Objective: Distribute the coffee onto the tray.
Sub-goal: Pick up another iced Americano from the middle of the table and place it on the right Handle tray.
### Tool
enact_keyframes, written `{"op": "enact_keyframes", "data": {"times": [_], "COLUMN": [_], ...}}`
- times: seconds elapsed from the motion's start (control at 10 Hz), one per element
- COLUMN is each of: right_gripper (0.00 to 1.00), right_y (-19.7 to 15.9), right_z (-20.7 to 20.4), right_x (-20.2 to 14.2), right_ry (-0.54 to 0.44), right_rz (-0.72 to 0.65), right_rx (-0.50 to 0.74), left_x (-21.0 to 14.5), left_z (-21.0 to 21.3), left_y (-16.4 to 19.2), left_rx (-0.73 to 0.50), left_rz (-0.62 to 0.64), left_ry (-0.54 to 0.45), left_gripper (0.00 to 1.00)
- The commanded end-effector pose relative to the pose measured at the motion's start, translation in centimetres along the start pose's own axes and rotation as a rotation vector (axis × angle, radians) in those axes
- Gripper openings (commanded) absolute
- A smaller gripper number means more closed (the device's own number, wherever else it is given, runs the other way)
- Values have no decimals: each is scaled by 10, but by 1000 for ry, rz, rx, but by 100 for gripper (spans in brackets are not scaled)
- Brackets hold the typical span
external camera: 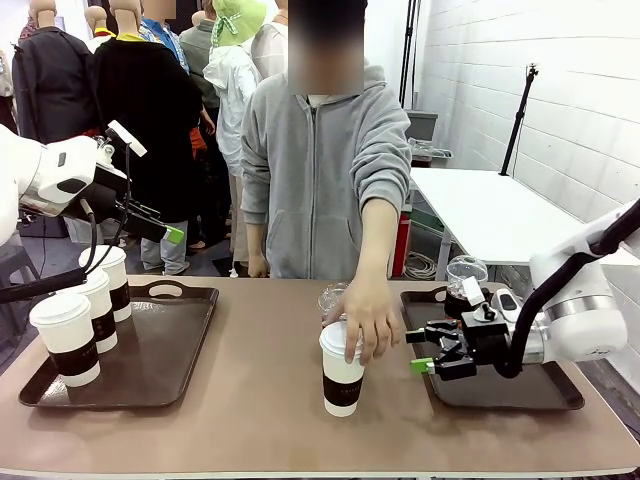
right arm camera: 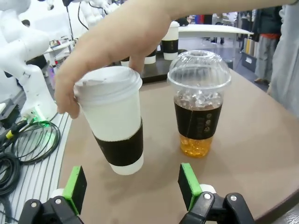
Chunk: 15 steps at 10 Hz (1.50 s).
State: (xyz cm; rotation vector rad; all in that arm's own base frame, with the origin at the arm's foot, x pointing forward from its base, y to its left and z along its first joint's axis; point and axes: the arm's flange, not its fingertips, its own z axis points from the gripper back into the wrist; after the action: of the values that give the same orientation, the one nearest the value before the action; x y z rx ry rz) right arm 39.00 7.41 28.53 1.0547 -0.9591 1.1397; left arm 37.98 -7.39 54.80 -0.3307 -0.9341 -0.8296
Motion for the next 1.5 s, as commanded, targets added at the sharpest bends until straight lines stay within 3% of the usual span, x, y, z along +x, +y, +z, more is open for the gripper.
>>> {"op": "enact_keyframes", "data": {"times": [0.0, 0.5, 1.4], "right_gripper": [100, 100, 100], "right_y": [-7, -21, -18], "right_z": [1, 48, 53], "right_x": [-9, -17, -19], "right_ry": [-9, 11, -1], "right_rz": [4, -28, -37], "right_rx": [-19, -102, -119], "left_x": [-2, -2, -2], "left_z": [-1, -1, -1], "left_y": [2, 2, 2], "left_rx": [-7, -7, -7], "left_rz": [5, 5, 5], "left_ry": [-2, -2, -2], "left_gripper": [100, 100, 100]}}
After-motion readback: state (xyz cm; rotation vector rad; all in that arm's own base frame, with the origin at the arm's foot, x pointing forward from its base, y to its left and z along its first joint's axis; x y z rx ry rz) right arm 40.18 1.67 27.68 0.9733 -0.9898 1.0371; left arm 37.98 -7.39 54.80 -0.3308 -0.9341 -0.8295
